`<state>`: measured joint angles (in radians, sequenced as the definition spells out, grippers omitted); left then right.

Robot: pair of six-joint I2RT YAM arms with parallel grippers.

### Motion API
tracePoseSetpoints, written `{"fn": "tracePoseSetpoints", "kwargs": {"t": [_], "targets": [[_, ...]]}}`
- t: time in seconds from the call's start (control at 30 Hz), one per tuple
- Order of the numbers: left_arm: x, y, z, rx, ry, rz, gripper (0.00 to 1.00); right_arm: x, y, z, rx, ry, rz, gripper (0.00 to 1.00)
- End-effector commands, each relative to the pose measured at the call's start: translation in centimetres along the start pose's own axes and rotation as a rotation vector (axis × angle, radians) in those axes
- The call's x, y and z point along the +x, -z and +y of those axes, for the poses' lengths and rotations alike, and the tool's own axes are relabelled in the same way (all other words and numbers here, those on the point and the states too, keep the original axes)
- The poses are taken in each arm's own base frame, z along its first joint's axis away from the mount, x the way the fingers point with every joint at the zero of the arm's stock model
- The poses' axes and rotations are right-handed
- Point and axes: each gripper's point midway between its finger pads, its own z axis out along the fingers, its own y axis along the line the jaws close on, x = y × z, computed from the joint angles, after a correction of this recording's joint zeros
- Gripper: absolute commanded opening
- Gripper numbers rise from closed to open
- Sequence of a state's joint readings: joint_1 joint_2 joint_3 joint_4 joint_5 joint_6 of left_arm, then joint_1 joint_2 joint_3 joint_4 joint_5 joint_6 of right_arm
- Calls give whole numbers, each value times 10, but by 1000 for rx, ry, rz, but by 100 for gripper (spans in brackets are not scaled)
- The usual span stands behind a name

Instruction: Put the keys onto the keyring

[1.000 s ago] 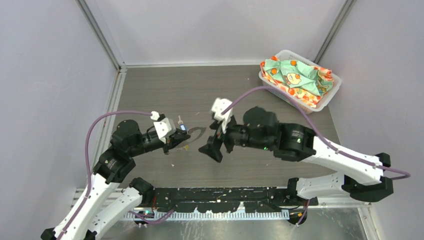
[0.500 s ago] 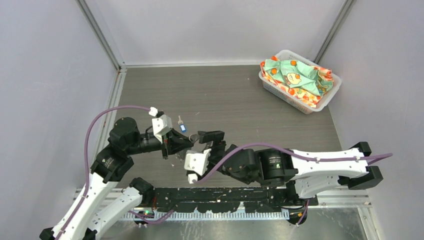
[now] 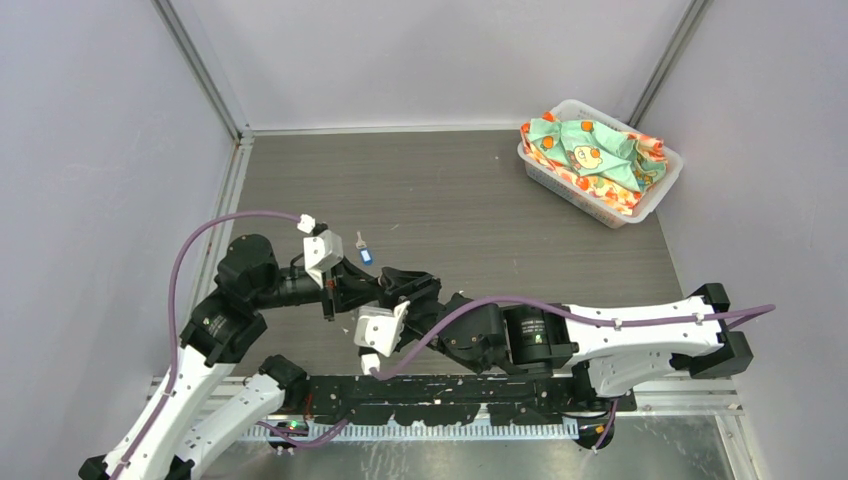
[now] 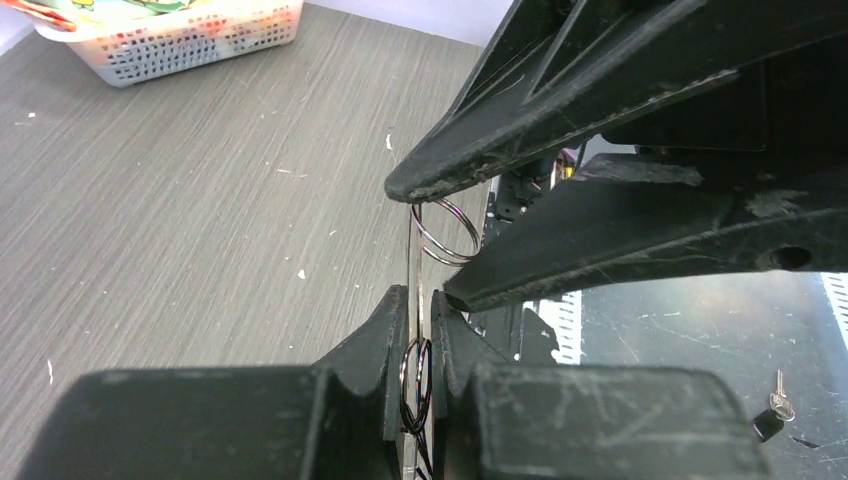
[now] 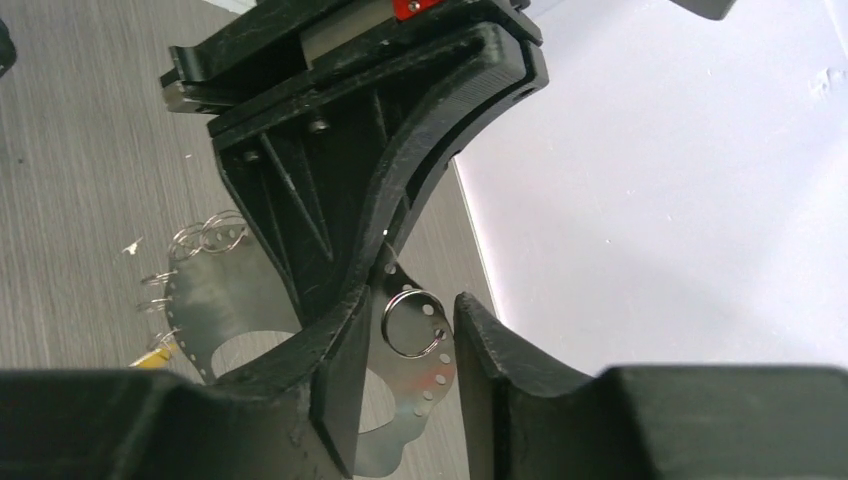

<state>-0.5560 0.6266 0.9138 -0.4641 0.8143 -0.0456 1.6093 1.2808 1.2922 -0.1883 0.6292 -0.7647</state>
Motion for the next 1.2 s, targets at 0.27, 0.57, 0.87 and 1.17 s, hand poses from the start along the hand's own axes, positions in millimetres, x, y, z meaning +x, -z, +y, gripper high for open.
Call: {"fn": "tracePoseSetpoints", "kwargs": {"t": [0.27,0.57,0.87,1.17], "targets": [[-23,5,-14,43,-46,-57,0,-10,13,-33,92,-75,-19,24],[-24,3,-12,37,-38,-64,0,-8,20,-36,85,-110,-19,11],[-20,3,-10,28,-44,-57,0,-10,27,-36,49,-136,-29,1],[-6,7,-14,68,-155,-21,0,-3,30,-11,-120,-227,17,8]]}}
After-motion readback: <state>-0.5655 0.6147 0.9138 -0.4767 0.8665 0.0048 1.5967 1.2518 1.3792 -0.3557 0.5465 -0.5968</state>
